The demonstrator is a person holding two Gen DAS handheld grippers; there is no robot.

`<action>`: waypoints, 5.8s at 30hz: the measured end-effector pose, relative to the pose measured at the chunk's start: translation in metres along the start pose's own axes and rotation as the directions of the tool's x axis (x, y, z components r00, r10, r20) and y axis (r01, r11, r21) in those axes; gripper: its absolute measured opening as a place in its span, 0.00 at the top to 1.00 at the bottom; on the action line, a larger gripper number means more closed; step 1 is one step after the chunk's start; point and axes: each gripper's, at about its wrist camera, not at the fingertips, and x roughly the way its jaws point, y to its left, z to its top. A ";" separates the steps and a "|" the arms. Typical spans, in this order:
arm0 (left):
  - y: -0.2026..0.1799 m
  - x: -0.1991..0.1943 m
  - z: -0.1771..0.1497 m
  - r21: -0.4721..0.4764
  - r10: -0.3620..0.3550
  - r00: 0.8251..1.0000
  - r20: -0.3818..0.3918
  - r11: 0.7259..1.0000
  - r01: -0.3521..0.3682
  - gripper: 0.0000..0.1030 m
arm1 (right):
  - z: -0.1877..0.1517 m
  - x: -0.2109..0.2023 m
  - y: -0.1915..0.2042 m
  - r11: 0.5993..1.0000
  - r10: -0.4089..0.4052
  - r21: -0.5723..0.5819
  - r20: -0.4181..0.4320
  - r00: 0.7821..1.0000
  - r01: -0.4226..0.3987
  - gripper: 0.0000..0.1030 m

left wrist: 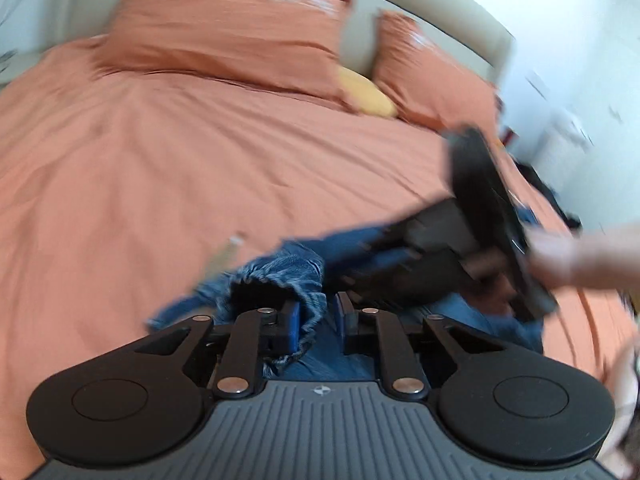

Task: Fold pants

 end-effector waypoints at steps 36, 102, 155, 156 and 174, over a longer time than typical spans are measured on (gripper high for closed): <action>0.048 0.030 0.023 -0.081 0.545 0.825 -0.147 0.825 -0.559 0.29 | -0.054 -0.033 -0.049 0.975 0.022 0.219 0.041 0.999 -0.030 0.63; -0.133 0.234 0.099 0.240 0.461 0.863 -0.206 0.879 -0.412 0.43 | -0.342 -0.160 -0.537 0.680 -0.629 0.174 -0.360 0.689 0.712 0.62; -0.201 0.318 0.100 0.459 0.223 0.941 -0.255 0.884 -0.085 1.00 | -0.179 -0.098 -0.316 0.958 -0.200 -0.198 0.066 0.978 0.209 1.00; -0.203 0.317 0.102 0.460 0.232 0.942 -0.242 0.883 -0.099 1.00 | -0.176 -0.096 -0.317 0.948 -0.237 -0.198 0.077 0.968 0.248 1.00; -0.215 0.294 0.117 0.435 0.399 0.910 -0.114 0.843 -0.315 1.00 | -0.260 -0.168 -0.416 0.879 -0.342 0.321 -0.091 0.935 0.353 0.89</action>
